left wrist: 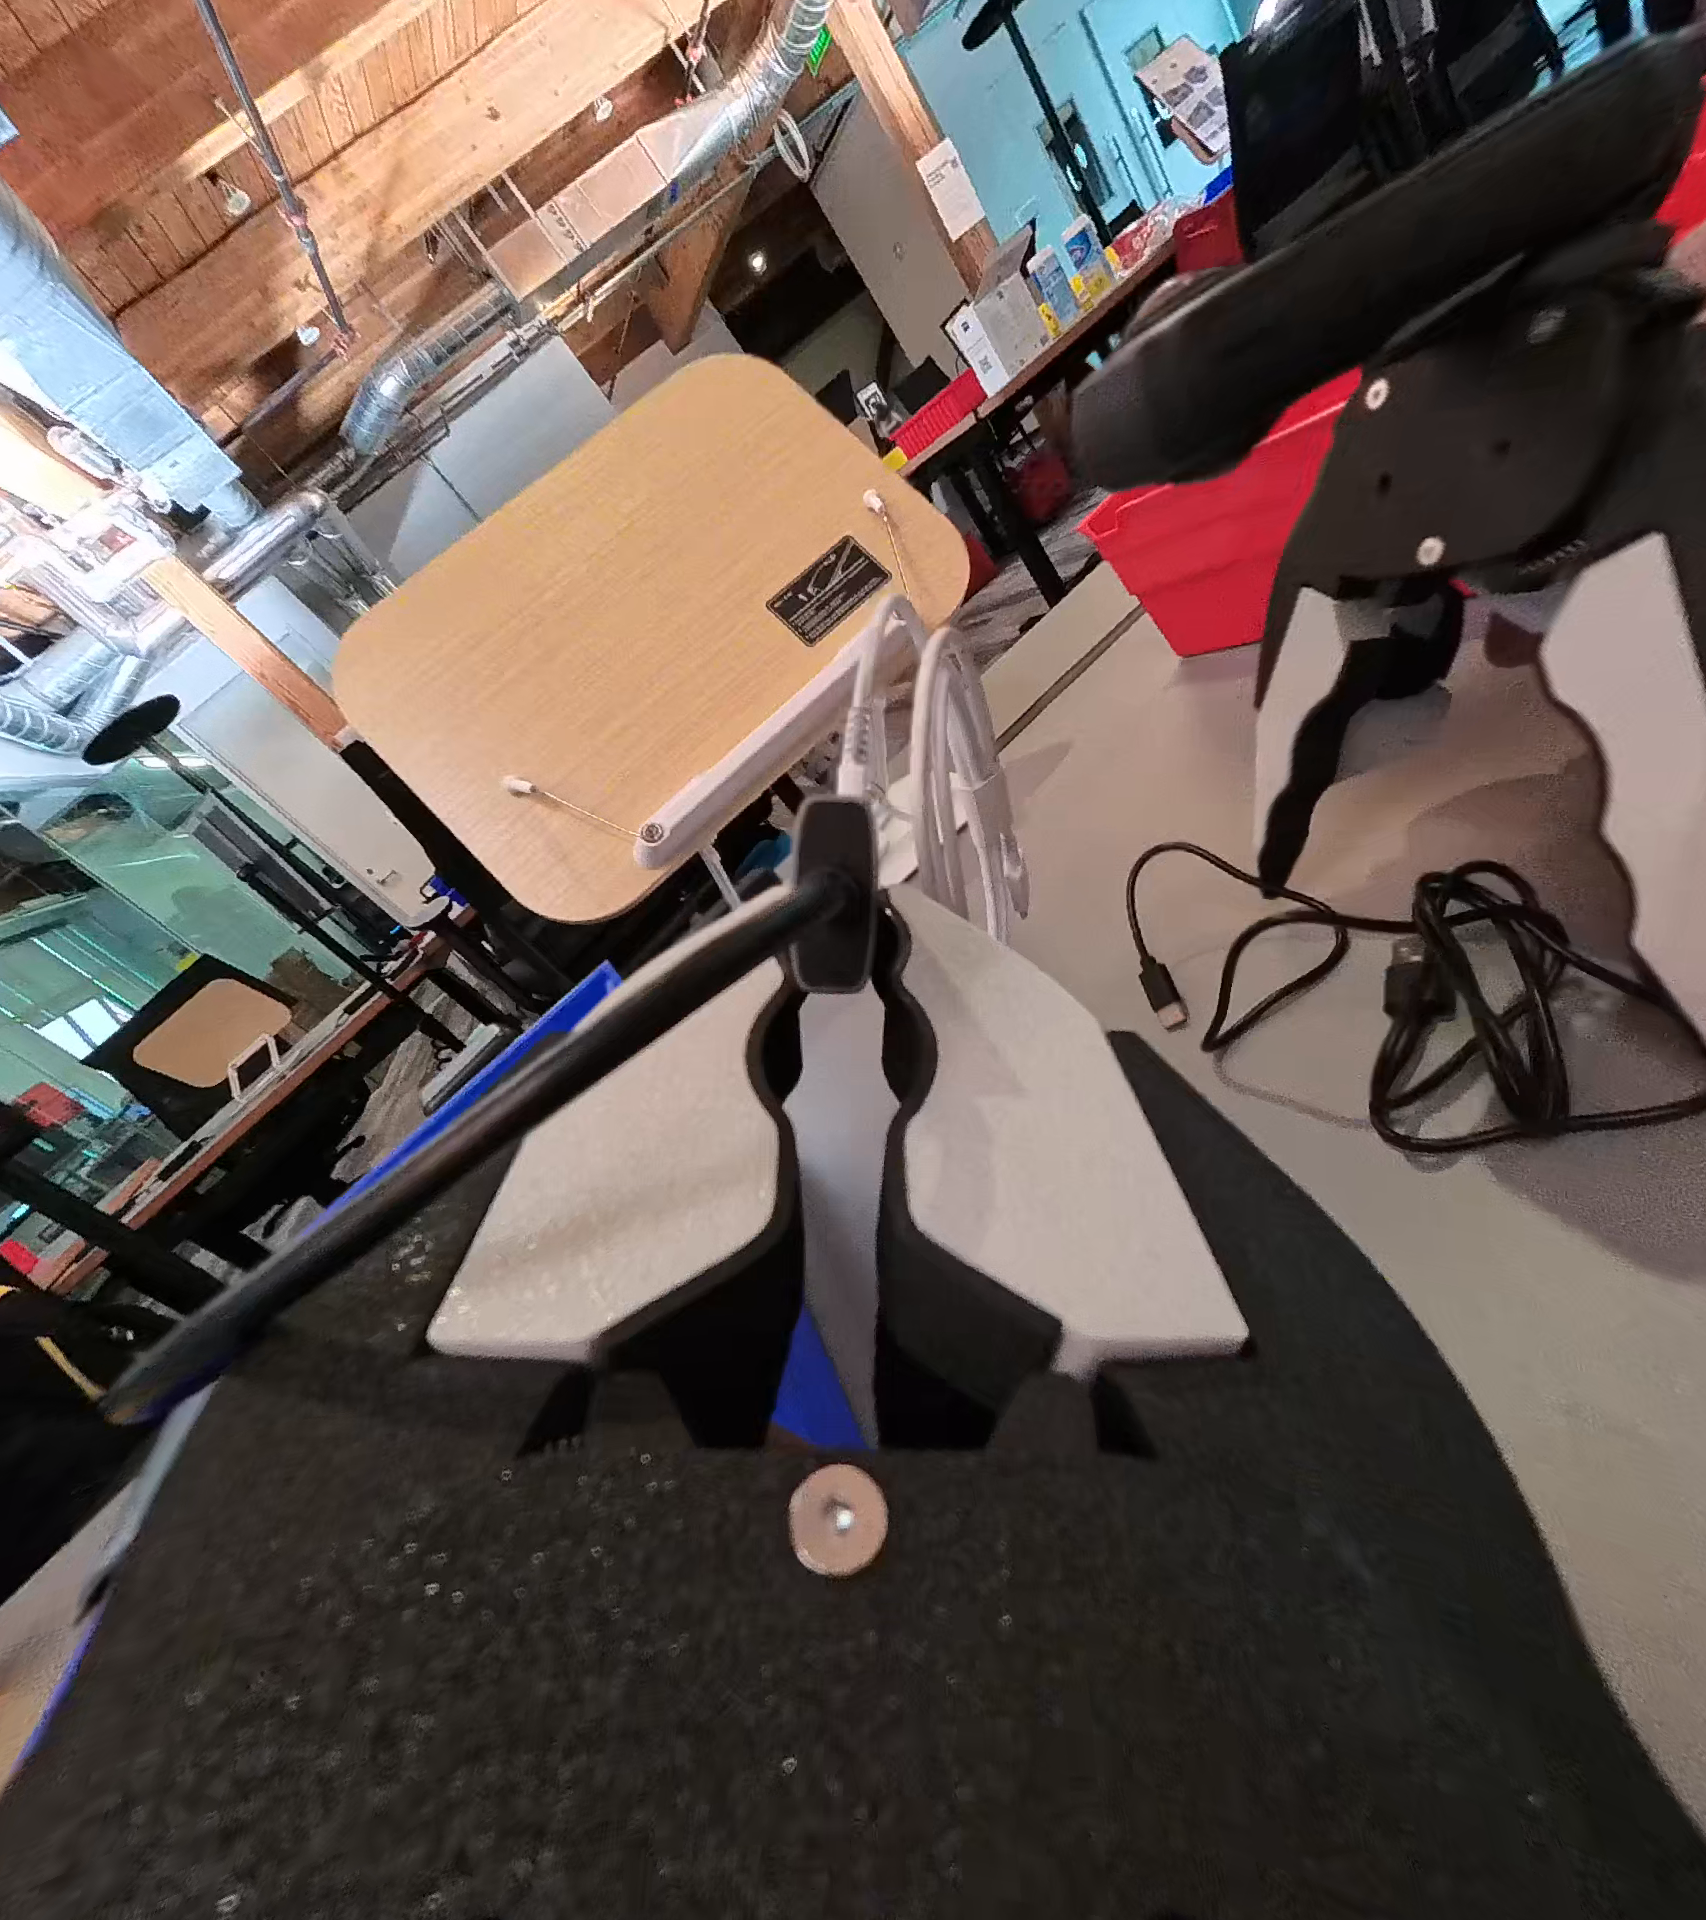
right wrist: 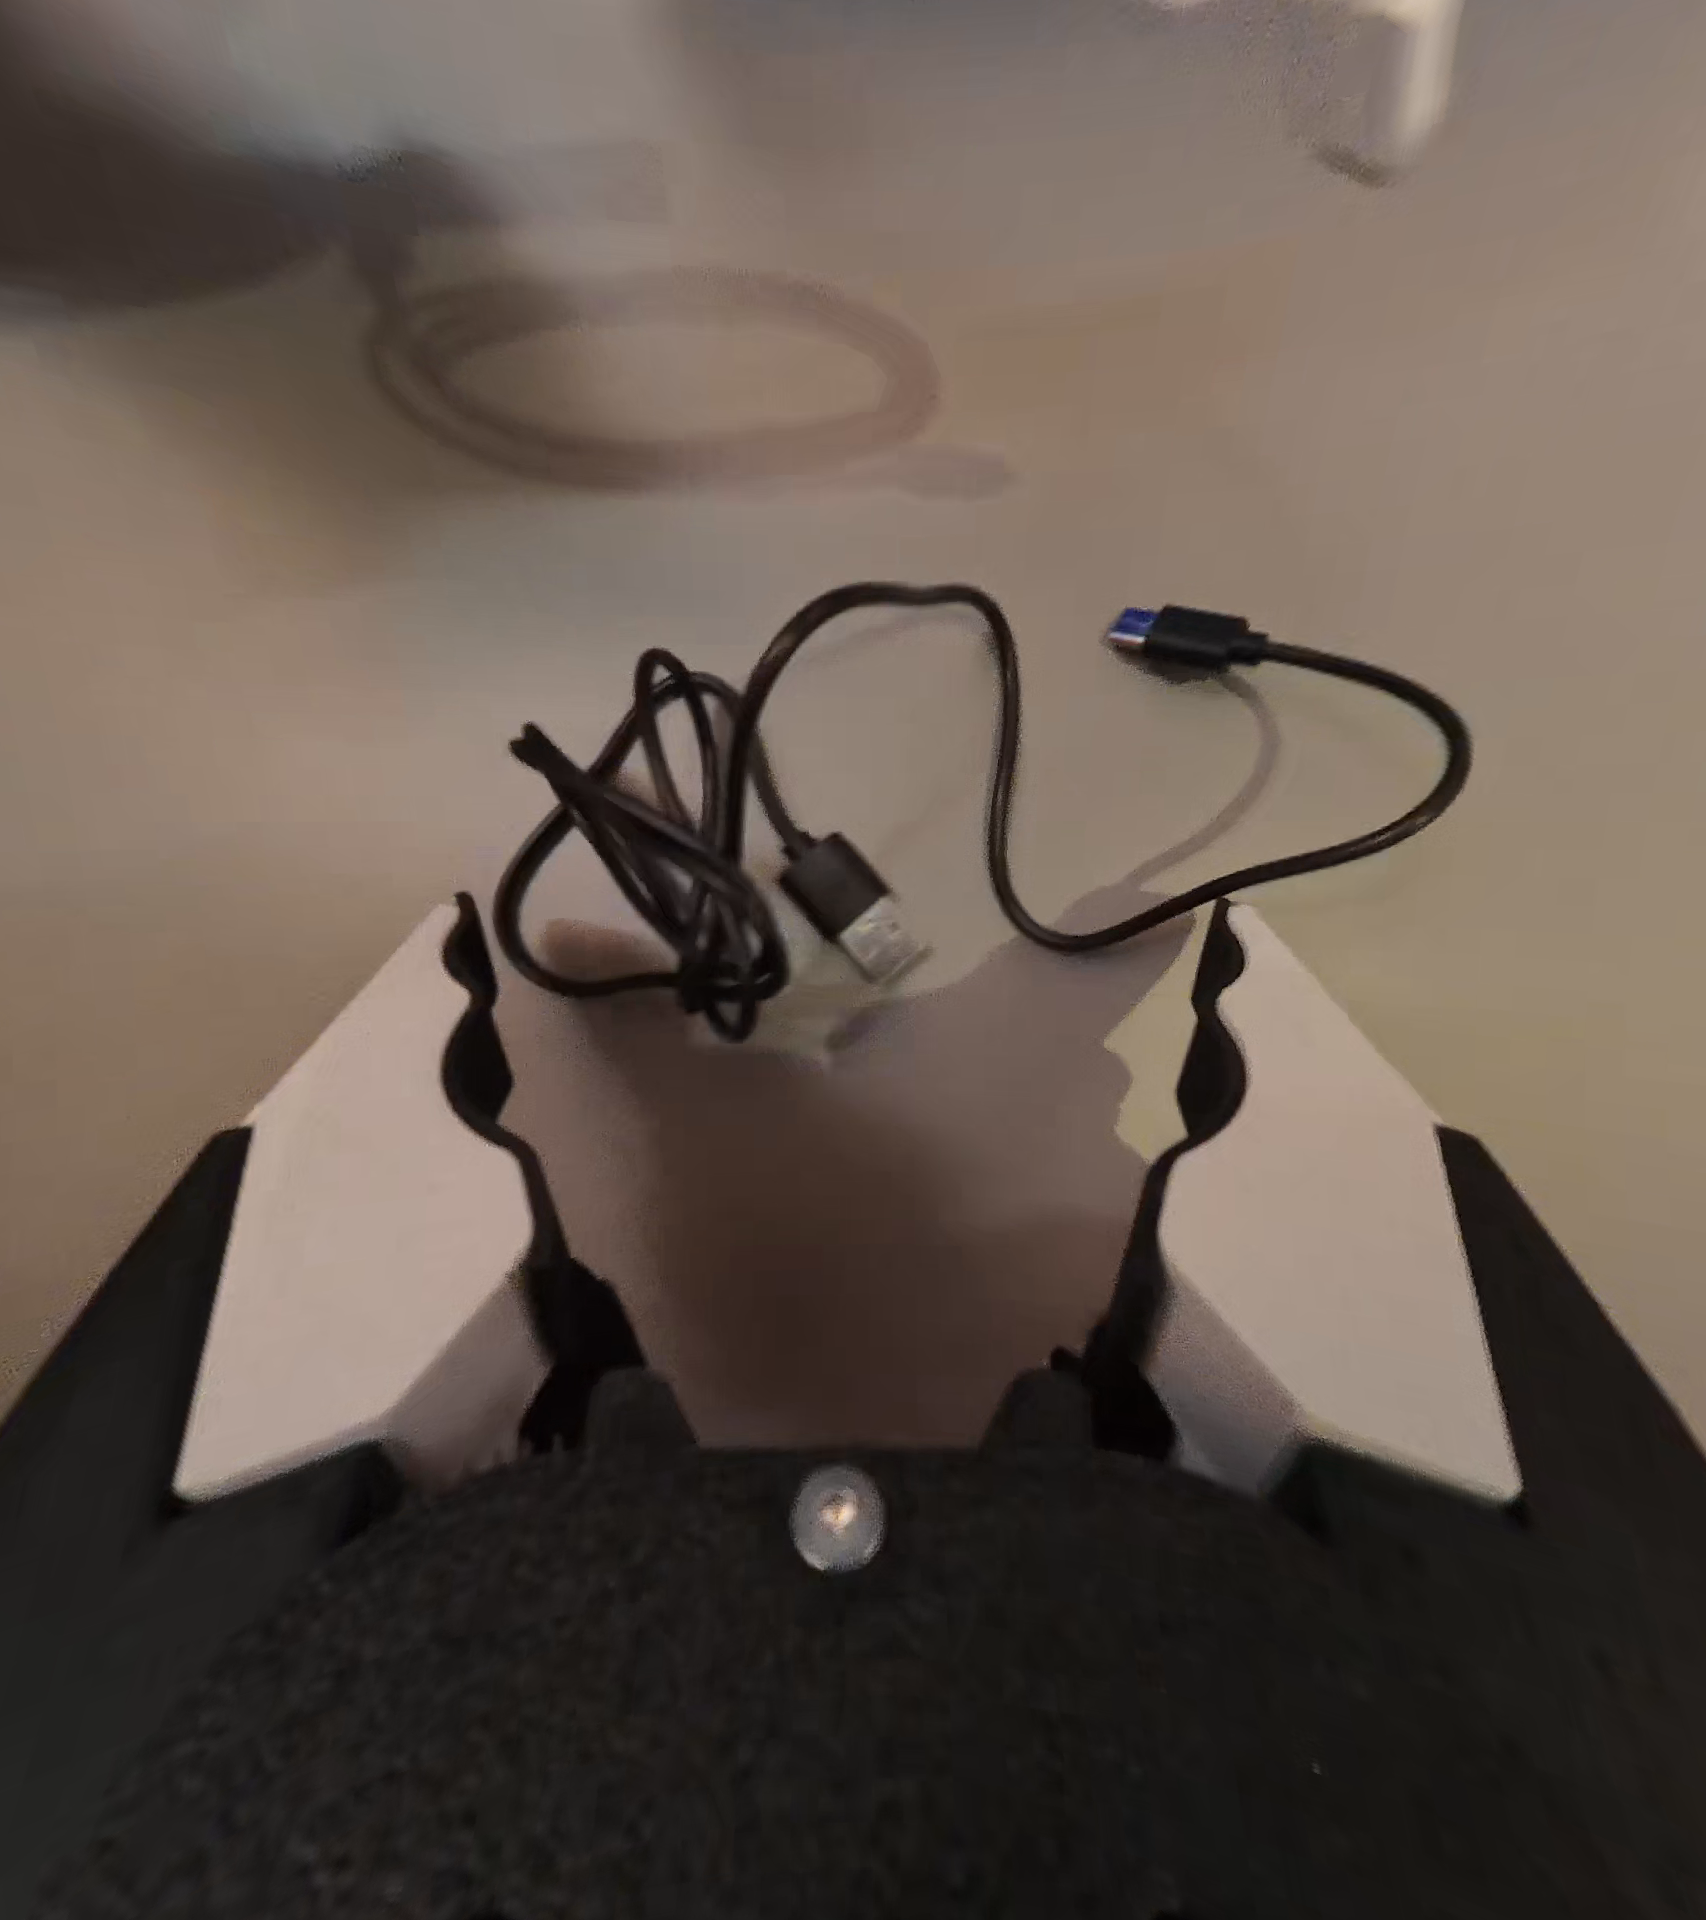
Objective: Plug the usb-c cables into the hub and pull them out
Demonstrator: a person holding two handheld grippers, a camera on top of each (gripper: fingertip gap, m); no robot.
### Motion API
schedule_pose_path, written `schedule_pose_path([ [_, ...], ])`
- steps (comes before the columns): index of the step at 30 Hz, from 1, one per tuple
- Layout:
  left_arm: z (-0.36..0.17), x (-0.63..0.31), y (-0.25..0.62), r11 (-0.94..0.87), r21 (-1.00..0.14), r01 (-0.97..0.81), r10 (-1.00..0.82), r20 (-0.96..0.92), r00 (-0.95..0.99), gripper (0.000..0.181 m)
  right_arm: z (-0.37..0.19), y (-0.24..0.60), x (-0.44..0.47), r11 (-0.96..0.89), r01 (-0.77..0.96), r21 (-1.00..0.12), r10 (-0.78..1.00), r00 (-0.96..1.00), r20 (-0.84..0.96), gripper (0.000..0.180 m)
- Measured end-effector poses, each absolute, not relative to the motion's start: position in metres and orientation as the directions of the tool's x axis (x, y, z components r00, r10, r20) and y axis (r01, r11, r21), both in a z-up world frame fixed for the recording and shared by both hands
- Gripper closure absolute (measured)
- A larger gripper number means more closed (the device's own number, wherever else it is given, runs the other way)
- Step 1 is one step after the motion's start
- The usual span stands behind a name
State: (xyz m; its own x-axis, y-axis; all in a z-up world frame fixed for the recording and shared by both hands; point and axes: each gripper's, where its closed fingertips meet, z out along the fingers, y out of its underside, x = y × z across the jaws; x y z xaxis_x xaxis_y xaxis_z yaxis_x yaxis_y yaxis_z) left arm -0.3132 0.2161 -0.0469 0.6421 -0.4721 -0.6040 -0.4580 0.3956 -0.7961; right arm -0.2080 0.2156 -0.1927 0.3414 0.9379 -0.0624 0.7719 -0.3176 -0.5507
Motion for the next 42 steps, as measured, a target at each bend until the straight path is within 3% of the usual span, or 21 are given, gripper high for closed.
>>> schedule_pose_path([
  [3, -0.05, -0.313, 0.22, 0.374, -0.811, -0.449, -0.492, -0.584, 0.645, 0.171, -0.198, 0.206, -0.208, -0.232, 0.835, -0.498, 0.956, 0.29, 0.041, 0.062],
  [6, -0.051, -0.313, 0.222, 0.362, -0.821, -0.441, -0.504, -0.57, 0.649, 0.171, -0.189, 0.206, -0.217, -0.179, 0.818, -0.547, 0.954, 0.281, 0.107, 0.095],
  [7, -0.051, -0.313, 0.222, 0.361, -0.822, -0.44, -0.504, -0.569, 0.649, 0.17, -0.19, 0.207, -0.218, -0.167, 0.822, -0.544, 0.953, 0.276, 0.124, 0.099],
  [13, -0.05, -0.313, 0.222, 0.369, -0.814, -0.449, -0.497, -0.581, 0.645, 0.171, -0.185, 0.204, -0.218, -0.159, 0.846, -0.51, 0.955, 0.263, 0.139, 0.084],
  [18, -0.052, -0.313, 0.223, 0.367, -0.813, -0.453, -0.499, -0.583, 0.642, 0.171, -0.159, 0.207, -0.228, -0.112, 0.818, -0.564, 0.947, 0.26, 0.189, 0.069],
  [21, -0.056, -0.311, 0.224, 0.359, -0.814, -0.456, -0.509, -0.58, 0.635, 0.171, -0.175, 0.203, -0.241, -0.132, 0.814, -0.566, 0.967, 0.231, 0.106, 0.063],
  [24, -0.057, -0.311, 0.224, 0.359, -0.808, -0.467, -0.51, -0.589, 0.627, 0.171, -0.201, 0.202, -0.239, -0.169, 0.845, -0.507, 0.972, 0.229, 0.058, 0.069],
  [26, -0.057, -0.312, 0.223, 0.36, -0.806, -0.47, -0.509, -0.592, 0.625, 0.171, -0.2, 0.201, -0.239, -0.208, 0.817, -0.538, 0.97, 0.245, -0.003, 0.089],
  [28, -0.058, -0.312, 0.224, 0.358, -0.808, -0.467, -0.511, -0.589, 0.626, 0.171, -0.198, 0.206, -0.234, -0.233, 0.798, -0.556, 0.96, 0.28, -0.001, 0.12],
  [30, -0.061, -0.312, 0.225, 0.35, -0.811, -0.469, -0.52, -0.585, 0.623, 0.171, -0.197, 0.204, -0.228, -0.228, 0.802, -0.552, 0.962, 0.274, 0.001, 0.136],
  [37, -0.062, -0.31, 0.225, 0.349, -0.81, -0.471, -0.524, -0.585, 0.619, 0.171, -0.195, 0.202, -0.224, -0.263, 0.79, -0.553, 0.957, 0.287, -0.044, 0.173],
  [42, -0.062, -0.312, 0.225, 0.348, -0.811, -0.47, -0.523, -0.584, 0.62, 0.171, -0.175, 0.211, -0.212, -0.217, 0.788, -0.576, 0.955, 0.294, 0.043, 0.175],
])
